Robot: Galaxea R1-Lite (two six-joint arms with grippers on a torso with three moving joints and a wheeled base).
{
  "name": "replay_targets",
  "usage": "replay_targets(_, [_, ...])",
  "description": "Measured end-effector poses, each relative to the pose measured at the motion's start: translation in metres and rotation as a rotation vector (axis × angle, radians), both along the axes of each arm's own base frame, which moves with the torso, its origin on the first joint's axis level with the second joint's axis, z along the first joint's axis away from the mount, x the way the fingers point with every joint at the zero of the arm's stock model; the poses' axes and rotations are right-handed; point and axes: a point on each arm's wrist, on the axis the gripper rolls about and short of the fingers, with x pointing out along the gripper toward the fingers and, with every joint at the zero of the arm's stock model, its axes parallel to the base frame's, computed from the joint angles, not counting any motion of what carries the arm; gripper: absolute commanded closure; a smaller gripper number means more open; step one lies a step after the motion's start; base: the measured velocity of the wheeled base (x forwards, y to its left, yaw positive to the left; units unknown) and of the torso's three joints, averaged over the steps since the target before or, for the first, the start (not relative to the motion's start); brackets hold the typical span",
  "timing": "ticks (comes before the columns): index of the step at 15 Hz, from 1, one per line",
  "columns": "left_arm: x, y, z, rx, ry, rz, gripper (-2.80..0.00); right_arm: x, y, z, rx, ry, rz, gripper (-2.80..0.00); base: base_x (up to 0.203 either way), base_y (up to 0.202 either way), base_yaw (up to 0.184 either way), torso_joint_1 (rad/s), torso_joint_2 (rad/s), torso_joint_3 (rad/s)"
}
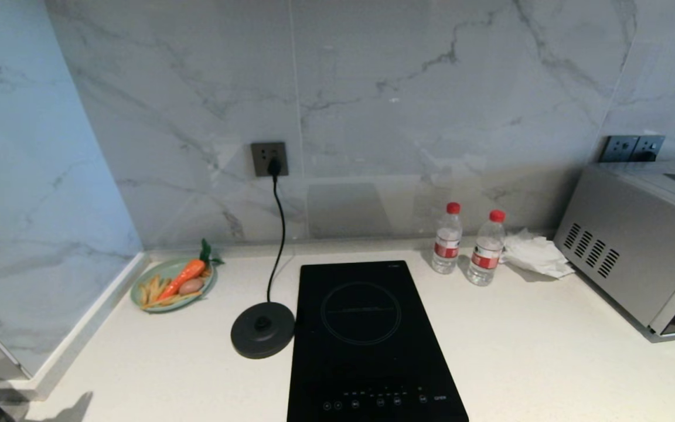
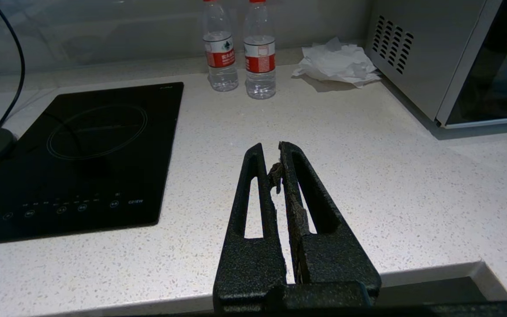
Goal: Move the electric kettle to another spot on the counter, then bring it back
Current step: Grab the kettle
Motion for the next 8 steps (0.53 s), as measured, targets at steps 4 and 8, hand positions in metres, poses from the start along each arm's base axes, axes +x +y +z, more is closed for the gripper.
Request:
replay_targets(4, [-0.003, -0.012, 0.011, 0.032, -0.036, -0.03, 0.0, 0.0, 0.0, 0.0, 0.0, 0.0, 0.0, 0.0, 0.0, 0.0, 0.0, 0.0, 0.0, 0.0])
replay_targets(8, [-0.002, -0.02, 0.021, 0.046, -0.068, -0.05, 0.0, 0.0, 0.0, 0.0, 0.0, 0.0, 0.0, 0.0, -0.053, 0.0, 0.0, 0.008, 0.0, 0.0])
